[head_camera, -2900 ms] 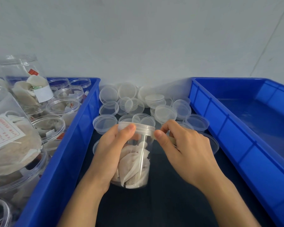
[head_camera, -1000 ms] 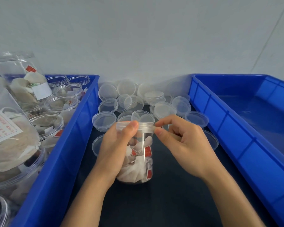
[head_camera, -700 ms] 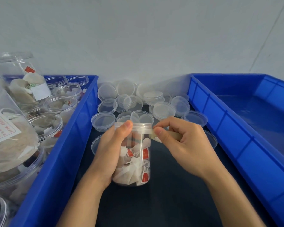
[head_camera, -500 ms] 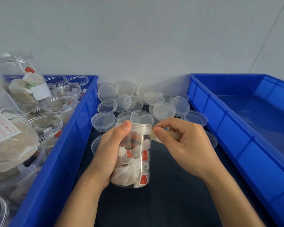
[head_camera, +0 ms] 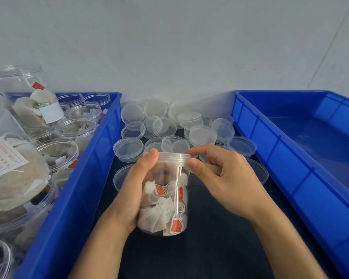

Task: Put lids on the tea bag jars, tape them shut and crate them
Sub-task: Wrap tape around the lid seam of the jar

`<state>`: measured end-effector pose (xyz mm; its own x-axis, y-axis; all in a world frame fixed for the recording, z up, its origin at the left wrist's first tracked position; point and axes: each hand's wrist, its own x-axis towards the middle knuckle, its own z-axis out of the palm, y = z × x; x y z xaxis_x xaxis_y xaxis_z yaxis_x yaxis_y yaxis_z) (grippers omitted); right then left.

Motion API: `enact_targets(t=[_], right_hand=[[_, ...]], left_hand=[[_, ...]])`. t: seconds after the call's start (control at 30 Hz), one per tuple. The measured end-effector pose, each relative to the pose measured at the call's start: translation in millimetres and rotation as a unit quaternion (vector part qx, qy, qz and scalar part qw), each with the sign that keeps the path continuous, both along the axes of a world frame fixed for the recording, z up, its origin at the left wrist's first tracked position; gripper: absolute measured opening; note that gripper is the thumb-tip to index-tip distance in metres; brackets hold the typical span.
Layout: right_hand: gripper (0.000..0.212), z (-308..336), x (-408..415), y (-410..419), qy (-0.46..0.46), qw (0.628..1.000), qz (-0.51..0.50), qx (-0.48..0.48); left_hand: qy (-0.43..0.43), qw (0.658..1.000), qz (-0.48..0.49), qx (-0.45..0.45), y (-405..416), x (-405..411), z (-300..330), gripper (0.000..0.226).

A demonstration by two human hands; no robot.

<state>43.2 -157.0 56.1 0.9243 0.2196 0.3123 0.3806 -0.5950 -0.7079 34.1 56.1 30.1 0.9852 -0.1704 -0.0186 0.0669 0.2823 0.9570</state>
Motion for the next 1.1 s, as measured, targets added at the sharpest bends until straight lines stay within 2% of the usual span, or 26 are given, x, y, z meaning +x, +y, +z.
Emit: enact_targets(t=[0.1, 0.2, 0.33, 0.4, 0.47, 0.57, 0.73, 0.87, 1.0, 1.1], right_hand=[[0.043, 1, 0, 0, 0.022, 0.999, 0.024, -0.013], [0.040, 1, -2, -2, 0.018, 1.000, 0.008, -0.020], [0.036, 2, -6, -1, 0.008, 0.997, -0.039, -0.061], [0.037, 2, -9, 5, -0.012, 0.994, -0.071, -0.082], [0.043, 2, -11, 11, -0.036, 0.991, -0.091, -0.088], [0.050, 2, -11, 15, -0.052, 0.989, -0.104, -0.089], [0.045, 2, -10, 11, -0.033, 0.992, -0.067, -0.104], [0.037, 0, -8, 5, -0.024, 0.996, -0.042, -0.069], [0.026, 1, -6, 2, -0.029, 0.998, -0.033, -0.048], [0.027, 1, -6, 0, -0.025, 0.999, -0.026, -0.030]], left_hand=[[-0.005, 1.000, -0.015, -0.002, -1, 1, -3, 0.070], [-0.022, 0.999, 0.004, 0.043, -2, 3, -3, 0.069], [-0.044, 0.991, 0.046, 0.117, -4, 5, 0, 0.040], [-0.055, 0.988, 0.076, 0.124, -6, 7, -1, 0.038], [-0.073, 0.985, 0.089, 0.132, -9, 6, 0, 0.043], [-0.101, 0.974, 0.086, 0.182, -12, 3, 1, 0.065], [-0.091, 0.983, 0.092, 0.133, -10, 3, 1, 0.042], [-0.050, 0.994, 0.083, 0.055, -4, 1, 1, 0.033], [-0.004, 0.997, 0.073, 0.007, 0, -2, -1, 0.044], [0.023, 0.998, 0.056, -0.030, 1, -2, -3, 0.053]])
